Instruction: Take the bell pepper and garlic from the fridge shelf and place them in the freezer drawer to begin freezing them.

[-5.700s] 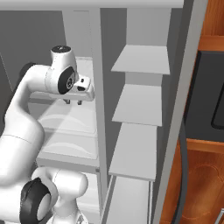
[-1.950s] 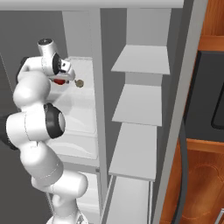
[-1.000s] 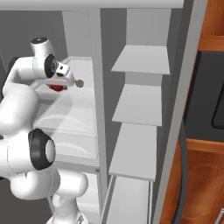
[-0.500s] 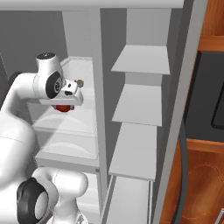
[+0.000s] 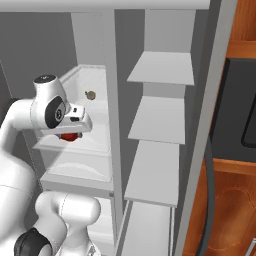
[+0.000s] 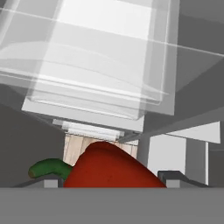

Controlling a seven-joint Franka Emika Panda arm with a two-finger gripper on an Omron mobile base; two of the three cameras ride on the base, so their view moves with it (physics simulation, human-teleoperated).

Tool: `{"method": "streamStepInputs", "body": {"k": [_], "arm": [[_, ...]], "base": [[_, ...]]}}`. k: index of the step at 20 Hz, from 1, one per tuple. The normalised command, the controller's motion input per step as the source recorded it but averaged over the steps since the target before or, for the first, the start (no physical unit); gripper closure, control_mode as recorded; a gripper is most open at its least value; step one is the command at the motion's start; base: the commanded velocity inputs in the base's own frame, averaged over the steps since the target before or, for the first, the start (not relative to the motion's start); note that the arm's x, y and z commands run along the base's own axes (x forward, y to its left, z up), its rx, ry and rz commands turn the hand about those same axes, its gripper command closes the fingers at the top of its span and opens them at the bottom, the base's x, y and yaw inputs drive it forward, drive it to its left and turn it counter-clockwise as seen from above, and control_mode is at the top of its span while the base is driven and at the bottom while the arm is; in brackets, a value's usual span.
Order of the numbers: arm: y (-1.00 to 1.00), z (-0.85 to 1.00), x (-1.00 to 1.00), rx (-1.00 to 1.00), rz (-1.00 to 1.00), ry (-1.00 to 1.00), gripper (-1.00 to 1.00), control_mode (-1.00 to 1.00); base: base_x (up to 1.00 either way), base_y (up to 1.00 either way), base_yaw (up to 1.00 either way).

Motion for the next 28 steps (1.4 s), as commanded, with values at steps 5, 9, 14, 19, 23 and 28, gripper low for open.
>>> {"method": "streamStepInputs", "body": {"k": [5, 9, 14, 19, 23, 28], "arm": [[0.00, -0.01, -0.10, 0.00, 0.00, 0.00, 1.00, 1.00], [0.00, 0.00, 0.00, 0.00, 0.00, 0.00, 1.00, 1.00], [0.00, 0.00, 0.00, 0.00, 0.00, 0.00, 1.00, 1.00], [0.00, 0.00, 0.00, 0.00, 0.00, 0.00, 1.00, 1.00], [-0.27, -0.09, 0.02, 0.00, -0.02, 0.01, 1.00, -1.00], [-1.00, -0.41, 0.27, 0.03, -0.16, 0.17, 1.00, -1.00]], "base": [[-0.55, 0.00, 0.00], [-0.68, 0.05, -0.04], [-0.45, 0.07, -0.21], [-0.10, 0.17, -0.19], [0.00, 0.00, 0.00], [0.00, 0.00, 0.00]]}}
